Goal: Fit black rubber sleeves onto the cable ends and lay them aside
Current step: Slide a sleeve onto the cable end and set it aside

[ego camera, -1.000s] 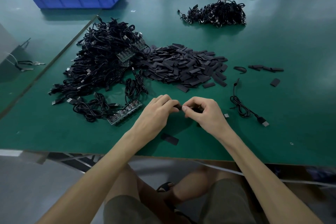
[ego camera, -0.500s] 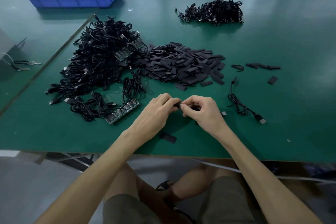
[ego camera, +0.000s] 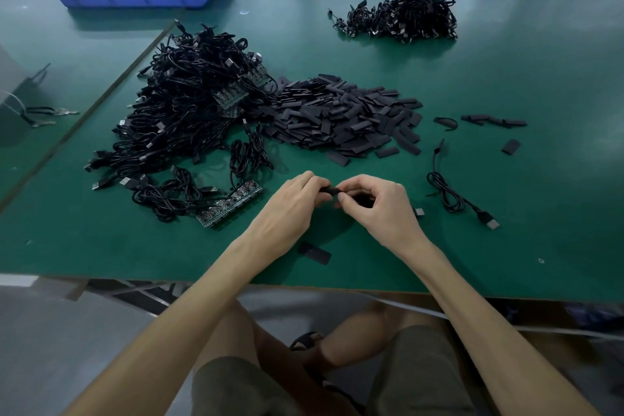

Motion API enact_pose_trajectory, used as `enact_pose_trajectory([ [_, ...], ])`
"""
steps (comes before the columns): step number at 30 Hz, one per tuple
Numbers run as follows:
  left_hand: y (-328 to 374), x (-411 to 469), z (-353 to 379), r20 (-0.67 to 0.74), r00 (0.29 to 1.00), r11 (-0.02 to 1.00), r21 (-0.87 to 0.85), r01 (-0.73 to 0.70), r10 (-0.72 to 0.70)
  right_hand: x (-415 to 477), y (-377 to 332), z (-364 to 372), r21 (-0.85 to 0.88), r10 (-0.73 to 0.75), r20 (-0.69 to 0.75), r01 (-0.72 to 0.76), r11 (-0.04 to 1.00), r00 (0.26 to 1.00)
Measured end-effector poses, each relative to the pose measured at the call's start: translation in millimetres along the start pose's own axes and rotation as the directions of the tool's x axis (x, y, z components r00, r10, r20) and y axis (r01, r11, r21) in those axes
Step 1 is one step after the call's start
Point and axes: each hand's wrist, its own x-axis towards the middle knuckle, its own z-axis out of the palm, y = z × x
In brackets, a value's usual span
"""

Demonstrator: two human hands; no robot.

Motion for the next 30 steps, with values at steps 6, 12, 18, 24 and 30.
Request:
enact_pose_trajectory([
  [6,-0.1,-0.7,1.3,-0.014,1.0,1.0,0.018,0.003,-0.003,-1.9,-0.6,-1.4,0.017,-0.022,-0.019,0.023,1.0,1.0],
  [12,-0.2,-1.4,0.9,0.009,1.0,1.0,0.015,0.009,-0.009,-3.6,-1.7,-2.0,0.004,-0.049,0.014,0.049,0.999,0.999],
  [18,0.3,-1.4,0.2,0.036,0.999,0.999,0.018,-0.034,0.034,-3.2,0.1,-1.4,0.008,-0.02,0.012,0.019,1.0,1.0],
  [24,-0.5,-2.2,2.4,0.024,0.999,0.999,0.007,-0.04,0.039,-2.5,-0.1,-0.5,0.03,0.011,-0.005,-0.011,1.0,1.0],
  [30,-0.9,-0.9,3.5,0.019,1.0,0.998,-0.056,0.005,-0.004,-1.9,-1.2,-0.7,0.044,0.024,-0.014,-0.023,0.999,1.0],
])
